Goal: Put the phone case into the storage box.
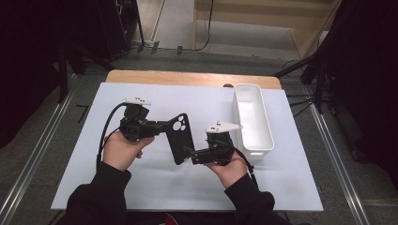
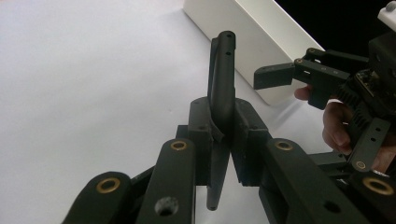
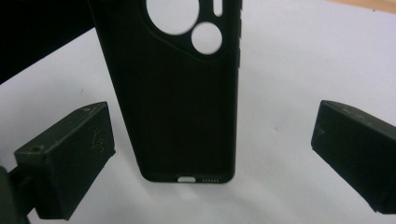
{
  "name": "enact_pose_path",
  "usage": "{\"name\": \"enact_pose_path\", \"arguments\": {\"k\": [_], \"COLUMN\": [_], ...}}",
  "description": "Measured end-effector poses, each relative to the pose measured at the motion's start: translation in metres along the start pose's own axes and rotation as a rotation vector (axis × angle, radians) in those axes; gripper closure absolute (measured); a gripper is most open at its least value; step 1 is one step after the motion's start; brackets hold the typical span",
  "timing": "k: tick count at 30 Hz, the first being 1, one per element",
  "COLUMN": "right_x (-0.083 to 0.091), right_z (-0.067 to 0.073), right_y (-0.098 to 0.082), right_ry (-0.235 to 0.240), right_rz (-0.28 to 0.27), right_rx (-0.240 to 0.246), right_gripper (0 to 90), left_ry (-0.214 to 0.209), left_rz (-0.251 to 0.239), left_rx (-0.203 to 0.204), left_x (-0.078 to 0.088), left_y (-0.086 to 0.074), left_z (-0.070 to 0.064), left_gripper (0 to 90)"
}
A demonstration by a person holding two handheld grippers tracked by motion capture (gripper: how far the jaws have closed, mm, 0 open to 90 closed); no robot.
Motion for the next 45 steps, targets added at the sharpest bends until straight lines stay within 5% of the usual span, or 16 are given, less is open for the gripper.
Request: {"name": "enact_pose_path", "arguments": {"k": [35, 38, 45], "right_x": [-0.034, -0.036, -0.034], "right_z": [0.019, 0.018, 0.017], "right_y": [0.031, 0.032, 0.034], "right_ry": [-0.007, -0.009, -0.016], "right_rz": [-0.01, -0.019, -0.024], "right_rx": [0.041, 0.042, 0.075], "right_gripper": [0.0, 10.1, 11.8], "left_ry": [-0.017, -0.016, -0.02], "left_rz": [-0.02, -0.021, -0.033], "left_rx": [0.002, -0.005, -0.011], "left_x": [-0.006, -0.007, -0.005], "left_y": [-0.001, 0.0, 0.0], "left_z": [-0.008, -0.009, -0.01], "left_gripper": [78.7, 78.6, 78.4]}}
Point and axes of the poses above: each handheld gripper's, and its own axes: x roughly backward along the jaws, y roughly out of its top, z roughly to its left, the point moved 9 cm from there along -x, roughly forward along the jaws, and after that the axes turned 2 degrees about y, right-handed, at the moved point
